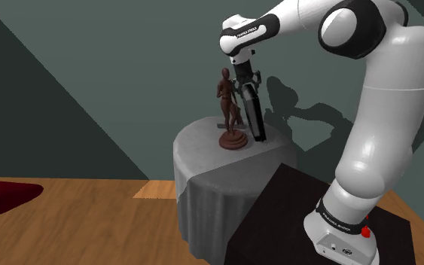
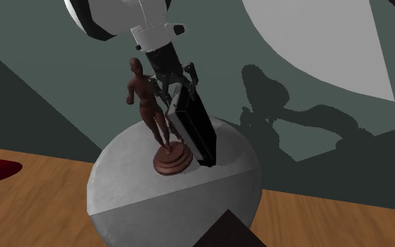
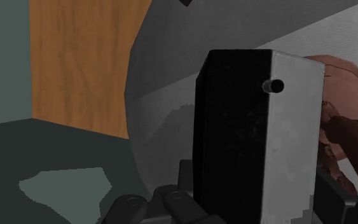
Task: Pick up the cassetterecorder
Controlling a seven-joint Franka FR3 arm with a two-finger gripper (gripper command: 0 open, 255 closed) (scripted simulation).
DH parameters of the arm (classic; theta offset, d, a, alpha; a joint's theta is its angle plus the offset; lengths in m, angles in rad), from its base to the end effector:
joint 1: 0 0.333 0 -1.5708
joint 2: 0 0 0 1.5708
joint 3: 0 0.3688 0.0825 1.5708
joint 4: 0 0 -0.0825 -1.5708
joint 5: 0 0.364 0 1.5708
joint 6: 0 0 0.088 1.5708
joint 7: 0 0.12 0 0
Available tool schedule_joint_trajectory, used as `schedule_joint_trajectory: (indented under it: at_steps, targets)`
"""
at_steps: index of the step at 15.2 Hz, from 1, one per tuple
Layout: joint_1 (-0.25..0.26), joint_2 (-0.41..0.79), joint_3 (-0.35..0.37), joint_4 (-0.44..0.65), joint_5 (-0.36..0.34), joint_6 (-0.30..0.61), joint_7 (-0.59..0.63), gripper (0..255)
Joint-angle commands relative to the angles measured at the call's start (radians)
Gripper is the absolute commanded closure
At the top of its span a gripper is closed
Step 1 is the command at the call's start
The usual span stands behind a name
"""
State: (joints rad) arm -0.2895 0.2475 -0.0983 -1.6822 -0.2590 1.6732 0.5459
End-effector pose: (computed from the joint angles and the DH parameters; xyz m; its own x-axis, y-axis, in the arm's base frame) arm 0.5431 -0.2465 0.4861 0.6279 -0.7739 -0.0825 -0.7061 -0.6110 0.3579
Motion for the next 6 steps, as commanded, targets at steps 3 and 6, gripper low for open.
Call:
schedule_joint_trajectory:
  at_steps: [3, 6]
  targets:
    - [0.002, -0.008, 0.000, 0.047, 0.000, -0.050, -0.012, 255]
    - [0.002, -0.010, 0.000, 0.060, 0.000, -0.064, -0.015, 255]
